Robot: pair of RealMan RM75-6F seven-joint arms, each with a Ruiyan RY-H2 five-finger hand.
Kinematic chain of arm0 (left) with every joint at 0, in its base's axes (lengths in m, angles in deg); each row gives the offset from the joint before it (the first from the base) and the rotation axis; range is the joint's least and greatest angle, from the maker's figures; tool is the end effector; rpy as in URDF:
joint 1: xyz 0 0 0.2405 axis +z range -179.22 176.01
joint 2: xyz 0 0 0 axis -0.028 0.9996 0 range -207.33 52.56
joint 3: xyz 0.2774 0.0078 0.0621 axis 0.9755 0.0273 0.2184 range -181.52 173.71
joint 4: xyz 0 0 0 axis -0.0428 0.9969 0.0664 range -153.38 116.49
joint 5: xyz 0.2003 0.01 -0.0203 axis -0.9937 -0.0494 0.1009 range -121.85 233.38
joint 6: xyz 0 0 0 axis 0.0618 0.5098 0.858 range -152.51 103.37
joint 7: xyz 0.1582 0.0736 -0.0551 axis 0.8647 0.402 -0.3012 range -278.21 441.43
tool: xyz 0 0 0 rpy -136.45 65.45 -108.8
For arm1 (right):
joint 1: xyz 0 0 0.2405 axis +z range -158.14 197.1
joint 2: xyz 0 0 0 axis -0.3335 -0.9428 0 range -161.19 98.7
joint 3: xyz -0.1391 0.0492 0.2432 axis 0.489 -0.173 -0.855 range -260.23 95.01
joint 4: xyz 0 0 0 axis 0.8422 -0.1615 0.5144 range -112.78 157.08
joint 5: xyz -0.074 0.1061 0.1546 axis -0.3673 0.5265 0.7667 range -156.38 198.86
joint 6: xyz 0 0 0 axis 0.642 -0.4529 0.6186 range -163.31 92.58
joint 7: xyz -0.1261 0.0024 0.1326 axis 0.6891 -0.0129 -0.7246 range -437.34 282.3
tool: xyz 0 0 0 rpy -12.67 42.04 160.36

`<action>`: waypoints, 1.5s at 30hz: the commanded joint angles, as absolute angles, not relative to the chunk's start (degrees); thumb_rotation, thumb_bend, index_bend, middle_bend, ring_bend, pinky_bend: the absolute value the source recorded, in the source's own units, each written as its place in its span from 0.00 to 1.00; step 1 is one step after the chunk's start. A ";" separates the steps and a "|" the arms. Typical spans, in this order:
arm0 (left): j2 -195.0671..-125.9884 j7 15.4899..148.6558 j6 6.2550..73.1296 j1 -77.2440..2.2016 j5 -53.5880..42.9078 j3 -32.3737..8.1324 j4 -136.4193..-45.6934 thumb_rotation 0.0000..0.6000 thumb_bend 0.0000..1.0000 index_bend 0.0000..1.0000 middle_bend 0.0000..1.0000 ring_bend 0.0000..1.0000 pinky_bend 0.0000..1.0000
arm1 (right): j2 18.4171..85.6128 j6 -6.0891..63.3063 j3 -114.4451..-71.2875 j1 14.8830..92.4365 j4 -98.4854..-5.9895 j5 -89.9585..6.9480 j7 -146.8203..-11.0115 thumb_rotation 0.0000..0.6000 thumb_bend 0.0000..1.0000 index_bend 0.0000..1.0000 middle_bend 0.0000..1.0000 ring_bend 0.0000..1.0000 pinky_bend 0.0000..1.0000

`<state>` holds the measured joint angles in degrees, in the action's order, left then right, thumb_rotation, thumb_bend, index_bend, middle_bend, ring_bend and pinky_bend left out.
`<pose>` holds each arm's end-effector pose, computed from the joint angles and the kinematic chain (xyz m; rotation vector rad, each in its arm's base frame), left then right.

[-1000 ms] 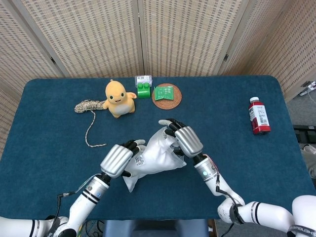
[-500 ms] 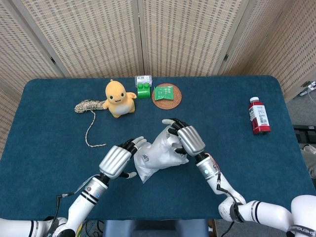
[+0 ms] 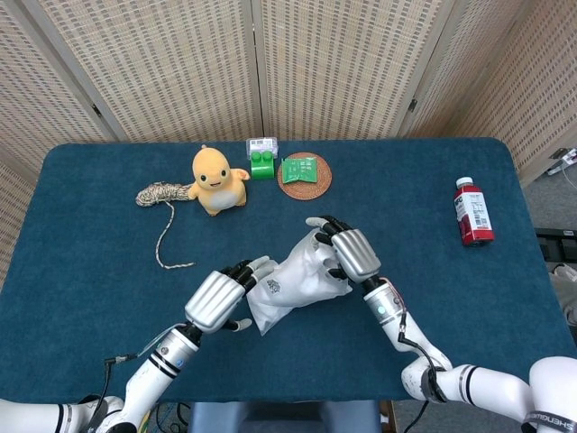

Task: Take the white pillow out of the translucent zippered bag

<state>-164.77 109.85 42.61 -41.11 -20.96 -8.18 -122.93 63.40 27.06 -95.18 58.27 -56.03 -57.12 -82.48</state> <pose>-0.0875 0.3109 -0.0082 -1.9937 -0.7910 -1.1895 -0.1424 -0.3897 -0.0215 1.7148 -1.1308 1.3536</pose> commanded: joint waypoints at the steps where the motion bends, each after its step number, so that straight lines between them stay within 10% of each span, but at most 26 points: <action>1: -165.25 109.80 42.86 -41.03 -23.48 -7.39 -122.00 1.00 0.06 0.18 0.15 0.21 0.44 | 63.26 26.32 -94.57 57.73 -54.63 -56.23 -82.82 1.00 0.54 0.66 0.21 0.12 0.29; 24: -170.88 106.30 43.70 -41.49 -38.20 -3.71 -111.05 1.00 0.07 0.46 0.91 0.72 0.82 | 64.21 23.98 -94.61 56.88 -48.21 -54.02 -86.37 1.00 0.54 0.66 0.21 0.12 0.29; 45: -177.58 109.93 39.48 -42.56 -38.04 -5.31 -104.58 1.00 0.06 0.39 1.00 0.92 0.95 | 63.79 24.53 -94.82 56.28 -48.43 -54.33 -87.30 1.00 0.54 0.66 0.21 0.12 0.29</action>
<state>-177.44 109.81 39.62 -42.54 -38.17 -5.26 -104.70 63.80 24.53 -94.81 56.29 -48.43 -54.33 -87.29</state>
